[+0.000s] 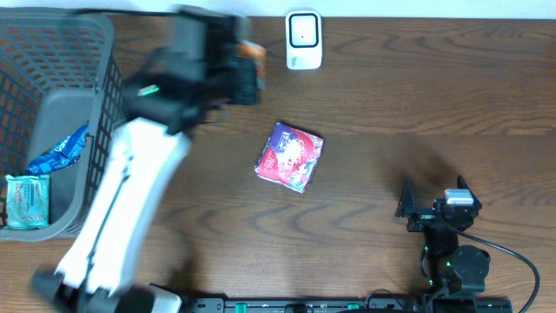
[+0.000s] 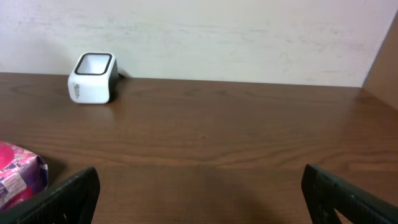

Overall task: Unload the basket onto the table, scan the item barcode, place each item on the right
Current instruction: 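Carry the orange tissue pack right of the bag and release it, then reach the left gripper into the basket and grasp the blue Oreo pack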

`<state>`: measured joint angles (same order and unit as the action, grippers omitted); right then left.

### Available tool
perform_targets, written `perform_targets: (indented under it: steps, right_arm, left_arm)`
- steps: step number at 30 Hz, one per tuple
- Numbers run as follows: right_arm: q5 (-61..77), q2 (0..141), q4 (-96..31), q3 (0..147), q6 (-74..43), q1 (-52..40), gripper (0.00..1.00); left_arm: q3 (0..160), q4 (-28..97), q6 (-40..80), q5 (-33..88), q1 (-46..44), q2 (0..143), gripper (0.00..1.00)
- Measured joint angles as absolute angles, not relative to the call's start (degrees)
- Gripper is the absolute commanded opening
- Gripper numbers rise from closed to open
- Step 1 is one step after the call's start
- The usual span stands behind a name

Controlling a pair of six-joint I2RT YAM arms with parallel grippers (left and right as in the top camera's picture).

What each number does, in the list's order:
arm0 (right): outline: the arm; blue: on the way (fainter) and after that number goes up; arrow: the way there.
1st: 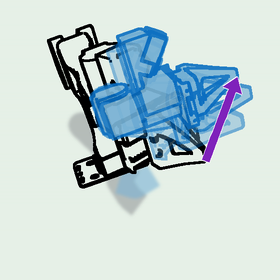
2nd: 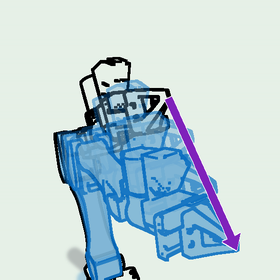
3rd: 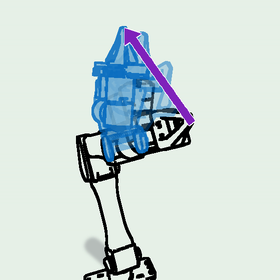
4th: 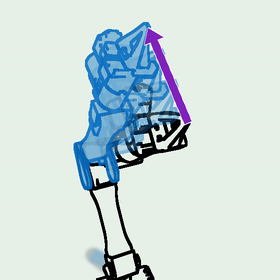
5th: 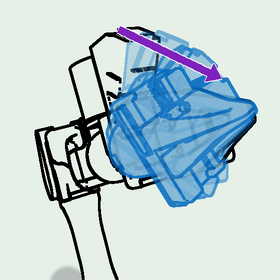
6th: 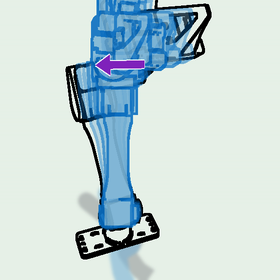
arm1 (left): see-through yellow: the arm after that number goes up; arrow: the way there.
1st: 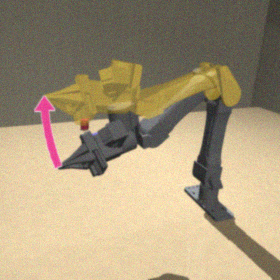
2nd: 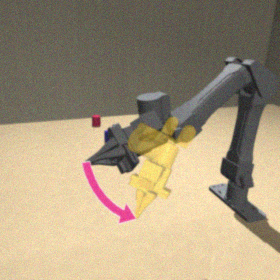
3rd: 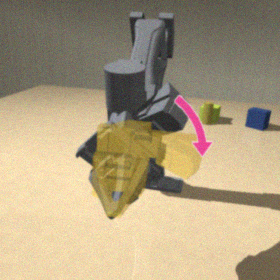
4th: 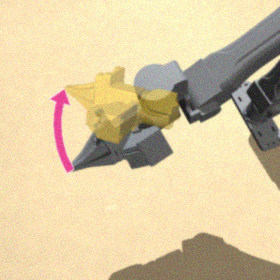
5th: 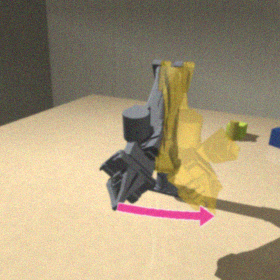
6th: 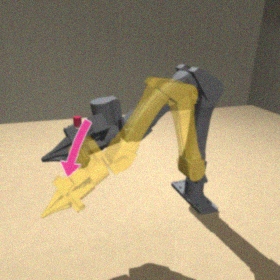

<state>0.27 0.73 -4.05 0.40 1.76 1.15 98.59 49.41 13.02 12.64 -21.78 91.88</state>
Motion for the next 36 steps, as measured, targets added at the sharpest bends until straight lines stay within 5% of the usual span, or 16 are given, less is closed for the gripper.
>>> perform_targets:
  steps: [12,14,17,20,29,36]
  right_arm:
    - [0.27,0.73,-4.08,0.4,1.76,1.15,0.99]
    - [0.27,0.73,-4.05,0.4,1.76,1.15,0.99]
    - [0.27,0.73,-4.05,0.4,1.76,1.15,0.99]
    - [0.27,0.73,-4.05,0.4,1.76,1.15,0.99]
    - [0.27,0.73,-4.05,0.4,1.76,1.15,0.99]
    - [0.27,0.73,-4.08,0.4,1.76,1.15,0.99]
  left_arm:
    - [97.14,38.83,21.15,10.11,-35.92,112.46,0.09]
    - [97.14,37.85,22.76,10.11,-36.97,112.88,0.33]
    - [97.14,37.43,24.64,10.09,-38.09,112.95,0.36]
    - [97.14,37.47,25.36,10.07,-38.83,112.95,0.63]
    - [97.14,38.41,25.58,10.11,-37.01,112.53,0.63]
    - [97.14,40.49,22.35,8.38,-24.77,101.93,0.64]
